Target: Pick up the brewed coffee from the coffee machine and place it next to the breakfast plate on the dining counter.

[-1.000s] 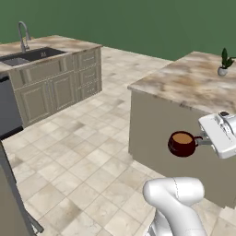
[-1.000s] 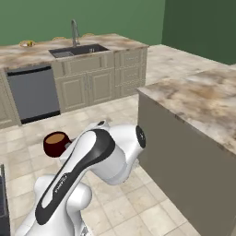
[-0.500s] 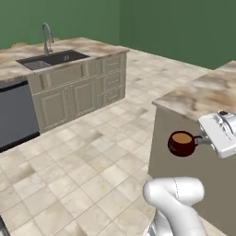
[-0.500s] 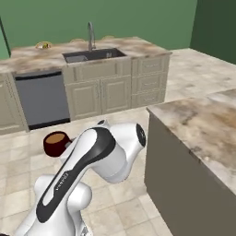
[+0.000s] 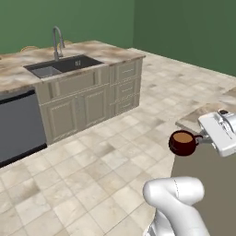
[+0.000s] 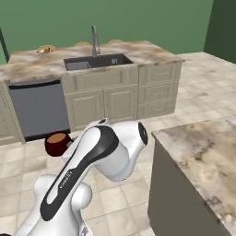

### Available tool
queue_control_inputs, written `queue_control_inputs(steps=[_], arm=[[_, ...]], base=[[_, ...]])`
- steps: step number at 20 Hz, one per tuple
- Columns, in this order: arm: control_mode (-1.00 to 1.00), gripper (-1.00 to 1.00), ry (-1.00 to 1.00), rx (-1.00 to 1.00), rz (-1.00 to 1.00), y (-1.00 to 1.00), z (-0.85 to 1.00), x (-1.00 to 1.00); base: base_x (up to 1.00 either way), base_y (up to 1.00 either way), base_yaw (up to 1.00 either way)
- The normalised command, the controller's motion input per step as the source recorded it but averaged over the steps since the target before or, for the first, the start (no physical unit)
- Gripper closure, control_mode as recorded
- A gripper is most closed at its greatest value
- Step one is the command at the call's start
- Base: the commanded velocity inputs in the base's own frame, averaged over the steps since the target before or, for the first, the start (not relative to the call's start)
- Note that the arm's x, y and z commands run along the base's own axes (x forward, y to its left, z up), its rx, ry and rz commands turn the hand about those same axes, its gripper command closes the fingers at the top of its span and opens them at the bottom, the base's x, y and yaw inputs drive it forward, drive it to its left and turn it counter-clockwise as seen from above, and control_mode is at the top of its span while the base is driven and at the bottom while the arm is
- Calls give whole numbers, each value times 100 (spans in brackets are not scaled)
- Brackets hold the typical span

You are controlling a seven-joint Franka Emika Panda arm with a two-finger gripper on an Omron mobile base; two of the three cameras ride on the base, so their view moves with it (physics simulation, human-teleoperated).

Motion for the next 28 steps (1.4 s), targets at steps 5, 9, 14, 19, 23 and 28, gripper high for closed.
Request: queue_control_inputs(steps=[5, 9, 14, 19, 23, 28], arm=[[100, 100, 0, 0, 0, 0, 0, 0], [100, 100, 0, 0, 0, 0, 0, 0], [100, 100, 0, 0, 0, 0, 0, 0], [100, 100, 0, 0, 0, 0, 0, 0], [100, 100, 0, 0, 0, 0, 0, 0], [100, 100, 0, 0, 0, 0, 0, 0]], base=[[100, 49, 0], [100, 14, -9], [100, 22, -34], [100, 30, -45], [100, 28, -43], [100, 24, -42]])
